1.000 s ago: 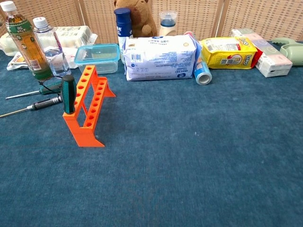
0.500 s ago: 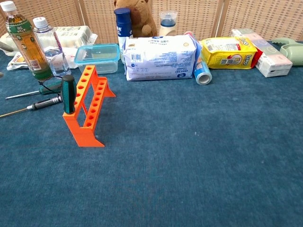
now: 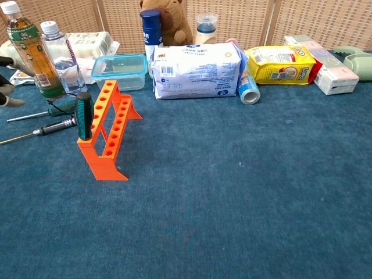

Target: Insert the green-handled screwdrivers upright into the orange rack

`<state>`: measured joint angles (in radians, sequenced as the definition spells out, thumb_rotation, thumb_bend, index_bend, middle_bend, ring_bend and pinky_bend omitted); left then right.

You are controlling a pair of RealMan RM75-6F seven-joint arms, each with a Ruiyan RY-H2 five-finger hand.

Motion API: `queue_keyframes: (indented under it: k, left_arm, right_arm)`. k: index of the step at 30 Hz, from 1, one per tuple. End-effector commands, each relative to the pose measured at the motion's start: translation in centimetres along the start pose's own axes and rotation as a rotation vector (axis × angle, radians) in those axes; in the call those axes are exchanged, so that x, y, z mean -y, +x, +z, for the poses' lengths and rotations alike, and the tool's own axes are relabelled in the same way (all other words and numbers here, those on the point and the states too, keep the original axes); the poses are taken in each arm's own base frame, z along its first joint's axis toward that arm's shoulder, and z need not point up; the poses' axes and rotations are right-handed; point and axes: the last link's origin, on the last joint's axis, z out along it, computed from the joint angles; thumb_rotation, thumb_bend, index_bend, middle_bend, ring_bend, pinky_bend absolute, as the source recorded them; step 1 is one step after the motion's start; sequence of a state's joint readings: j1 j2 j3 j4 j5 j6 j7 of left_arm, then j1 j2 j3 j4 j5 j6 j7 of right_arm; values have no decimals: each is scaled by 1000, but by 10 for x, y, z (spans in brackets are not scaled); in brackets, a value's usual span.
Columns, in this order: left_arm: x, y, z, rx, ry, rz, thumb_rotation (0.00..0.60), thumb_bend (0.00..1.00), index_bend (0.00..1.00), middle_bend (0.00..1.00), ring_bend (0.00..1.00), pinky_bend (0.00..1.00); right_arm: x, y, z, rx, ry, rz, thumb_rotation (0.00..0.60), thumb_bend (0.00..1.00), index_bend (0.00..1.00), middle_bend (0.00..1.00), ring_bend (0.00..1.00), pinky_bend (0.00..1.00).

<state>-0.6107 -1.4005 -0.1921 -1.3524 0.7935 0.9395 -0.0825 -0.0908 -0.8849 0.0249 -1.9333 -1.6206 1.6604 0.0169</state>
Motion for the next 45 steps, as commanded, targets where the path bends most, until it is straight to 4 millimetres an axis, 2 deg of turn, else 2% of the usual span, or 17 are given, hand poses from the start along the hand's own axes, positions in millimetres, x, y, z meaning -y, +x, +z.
queue_keyframes:
  k: [1, 9, 19, 45]
  left_arm:
    - [-11, -8, 8, 8, 15, 23, 600, 310, 234, 897, 872, 914]
    - [-30, -25, 24, 26, 31, 72, 600, 315, 234, 897, 872, 914]
    - [-36, -43, 33, 45, 57, 75, 600, 325, 236, 897, 871, 914]
    - [-51, -58, 44, 54, 66, 94, 600, 355, 246, 897, 871, 914]
  right_arm:
    - [0, 0, 0, 1, 0, -1, 600, 0, 126, 163, 24, 0]
    - [-1, -1, 1, 5, -2, -1, 600, 0, 126, 163, 25, 0]
    - [-1, -1, 2, 7, -2, 0, 600, 0, 126, 164, 25, 0]
    - [-3, 0, 2, 10, -5, 3, 600, 0, 126, 164, 25, 0]
